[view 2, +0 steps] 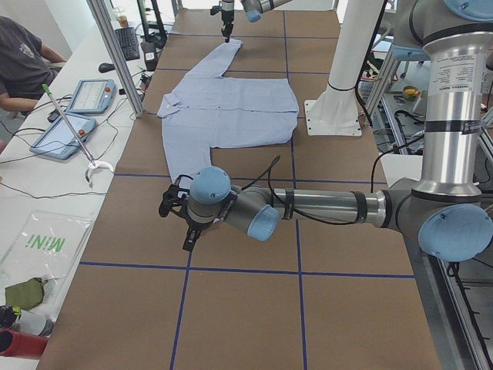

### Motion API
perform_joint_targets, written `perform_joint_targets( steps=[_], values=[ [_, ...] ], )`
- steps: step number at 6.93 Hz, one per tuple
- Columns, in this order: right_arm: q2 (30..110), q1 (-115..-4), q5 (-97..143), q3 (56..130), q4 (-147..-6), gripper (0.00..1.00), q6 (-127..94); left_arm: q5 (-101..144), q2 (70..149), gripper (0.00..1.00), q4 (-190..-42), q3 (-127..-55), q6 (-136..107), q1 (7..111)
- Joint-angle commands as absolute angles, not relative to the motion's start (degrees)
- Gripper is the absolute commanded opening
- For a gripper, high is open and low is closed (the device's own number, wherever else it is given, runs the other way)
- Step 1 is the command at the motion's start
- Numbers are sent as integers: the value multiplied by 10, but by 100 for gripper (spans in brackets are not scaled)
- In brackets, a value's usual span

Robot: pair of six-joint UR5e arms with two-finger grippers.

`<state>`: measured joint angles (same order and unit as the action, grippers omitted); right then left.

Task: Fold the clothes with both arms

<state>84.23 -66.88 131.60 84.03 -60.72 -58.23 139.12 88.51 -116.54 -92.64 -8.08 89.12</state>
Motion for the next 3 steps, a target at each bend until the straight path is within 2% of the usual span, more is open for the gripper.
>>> perform_joint_targets(
  steps=[1,3],
  values=[
    [889,-669,1306,836,-590,100,-583,1390,885,100,-1165,-934,-81,891],
    [899,-669,1297,804,-578,100,-583,1390,885,100,-1165,-934,-81,891]
  ],
)
